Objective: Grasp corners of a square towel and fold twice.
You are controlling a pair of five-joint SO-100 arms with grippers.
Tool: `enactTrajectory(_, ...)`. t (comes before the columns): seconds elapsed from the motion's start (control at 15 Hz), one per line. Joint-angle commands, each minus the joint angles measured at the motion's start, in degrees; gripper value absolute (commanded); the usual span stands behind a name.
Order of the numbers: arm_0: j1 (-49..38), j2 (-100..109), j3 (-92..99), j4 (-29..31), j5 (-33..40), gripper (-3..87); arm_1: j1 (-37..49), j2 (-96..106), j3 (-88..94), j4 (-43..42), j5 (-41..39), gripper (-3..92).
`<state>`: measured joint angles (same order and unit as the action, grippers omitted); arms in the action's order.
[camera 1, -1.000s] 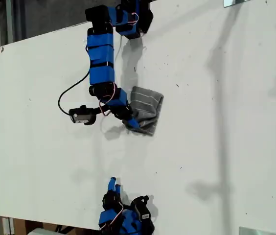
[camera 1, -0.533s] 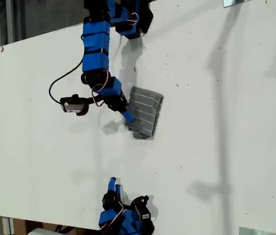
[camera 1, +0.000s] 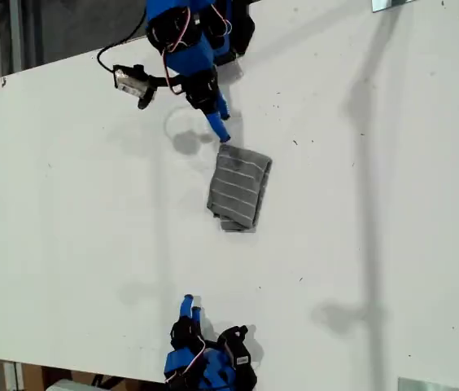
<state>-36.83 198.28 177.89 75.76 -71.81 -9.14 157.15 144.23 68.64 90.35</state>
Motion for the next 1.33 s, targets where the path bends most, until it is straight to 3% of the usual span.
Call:
enactTrajectory(0.0, 1.1, 0.4, 0.2, -0.4, -0.1, 17.2, -3.9, 11.1, 8.5, -2.6, 3.8, 31.8)
enactTrajectory(0.13, 5.2, 0.4, 0.3, -0.3, -2.6, 17.2, -5.6, 15.2, 12.6, -4.6, 4.2, 33.3)
enactTrajectory(0.27, 15.0, 0.4, 0.3, -0.1, -8.0, 17.2, -7.9, 22.1, 18.3, -4.7, 5.8, 33.6)
enactTrajectory(0.4, 24.4, 0.4, 0.5, -0.4, -14.2, 17.3, -9.4, 31.5, 22.3, 4.4, 9.6, 36.8)
enactTrajectory(0.6, 31.7, 0.4, 0.5, -0.4, -18.2, 17.1, -13.2, 30.8, 22.6, 9.7, 14.2, 37.0)
enactTrajectory(0.73, 36.7, 0.4, 0.7, -0.6, -14.3, 16.2, -18.5, 30.4, 22.4, 9.8, 12.7, 35.0)
enactTrajectory(1.0, 37.3, 0.4, 0.7, -0.7, 9.4, 14.0, -13.3, 30.9, 21.9, 13.5, -5.8, 28.9)
enactTrajectory(1.27, 37.1, 0.4, 0.7, -0.7, 10.7, 13.8, -10.5, 30.9, 21.8, 13.6, -5.5, 24.5)
